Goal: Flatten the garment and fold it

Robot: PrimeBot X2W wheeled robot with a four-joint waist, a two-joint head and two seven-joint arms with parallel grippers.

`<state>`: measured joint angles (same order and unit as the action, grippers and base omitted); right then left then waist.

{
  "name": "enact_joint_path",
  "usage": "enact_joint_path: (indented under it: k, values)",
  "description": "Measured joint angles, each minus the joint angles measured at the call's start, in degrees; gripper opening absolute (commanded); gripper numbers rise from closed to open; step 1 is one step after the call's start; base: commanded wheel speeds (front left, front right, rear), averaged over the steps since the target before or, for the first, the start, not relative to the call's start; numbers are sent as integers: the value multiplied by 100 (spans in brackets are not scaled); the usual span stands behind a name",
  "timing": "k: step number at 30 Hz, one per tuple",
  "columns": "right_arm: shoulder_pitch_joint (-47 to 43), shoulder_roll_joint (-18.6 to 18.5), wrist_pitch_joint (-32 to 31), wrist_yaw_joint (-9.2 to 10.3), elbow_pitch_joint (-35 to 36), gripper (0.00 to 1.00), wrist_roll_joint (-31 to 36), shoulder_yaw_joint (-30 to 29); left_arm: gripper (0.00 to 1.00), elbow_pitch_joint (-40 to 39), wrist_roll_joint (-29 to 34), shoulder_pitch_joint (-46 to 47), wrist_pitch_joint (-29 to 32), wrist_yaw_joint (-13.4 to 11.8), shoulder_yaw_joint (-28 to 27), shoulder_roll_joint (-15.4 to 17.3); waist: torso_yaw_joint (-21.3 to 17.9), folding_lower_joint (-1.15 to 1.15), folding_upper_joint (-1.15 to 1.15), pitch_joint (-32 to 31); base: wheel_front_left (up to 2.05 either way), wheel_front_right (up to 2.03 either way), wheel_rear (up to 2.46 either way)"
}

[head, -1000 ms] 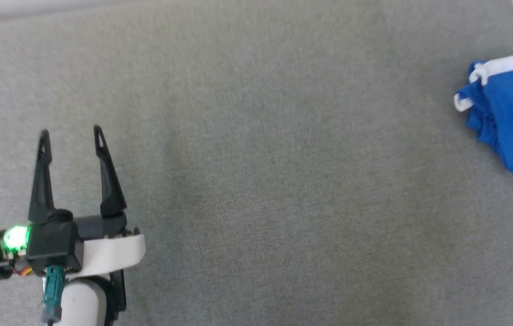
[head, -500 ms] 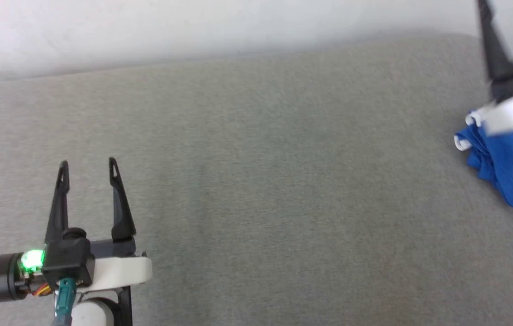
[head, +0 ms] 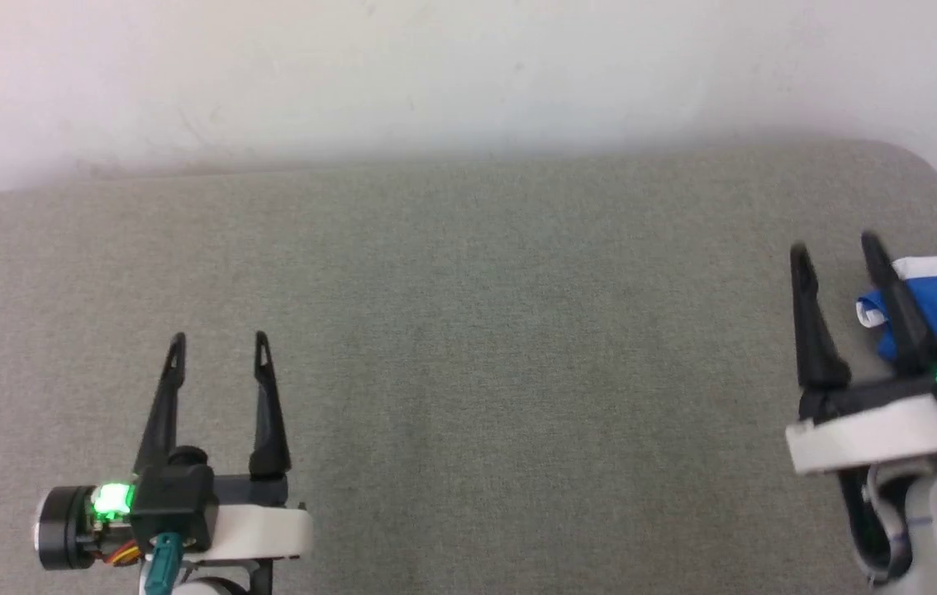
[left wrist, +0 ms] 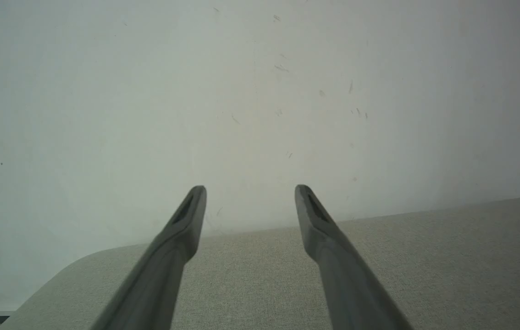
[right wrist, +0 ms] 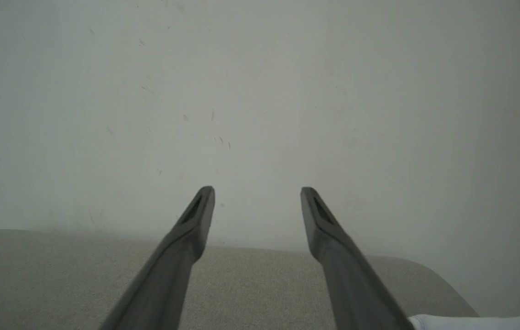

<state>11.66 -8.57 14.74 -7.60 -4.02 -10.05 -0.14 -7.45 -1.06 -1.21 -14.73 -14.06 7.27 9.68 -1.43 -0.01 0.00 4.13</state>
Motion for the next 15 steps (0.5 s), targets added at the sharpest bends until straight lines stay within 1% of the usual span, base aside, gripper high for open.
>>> enact_joint_path:
  k: [2,5,12,13,15]
  values:
    - [-320,158,0,-1,65,100,12,-100,100,52,1,-4,0,82,56,-13,44,0,0,-62,0,0,0]
    - [-708,338,0,0,198,100,55,-231,100,102,2,-18,0,101,85,-27,103,0,0,-145,0,0,0]
    - [-1184,519,0,-1,538,100,165,-322,100,196,0,-108,0,189,71,-54,171,1,0,-233,0,0,0]
    - [-1209,521,0,0,549,0,179,-337,0,218,-21,-108,0,200,65,-62,173,1,0,-240,0,0,0]
    - [-1211,516,-3,-1,542,0,183,-337,0,229,-32,-108,8,198,64,-60,173,1,0,-245,0,0,0]
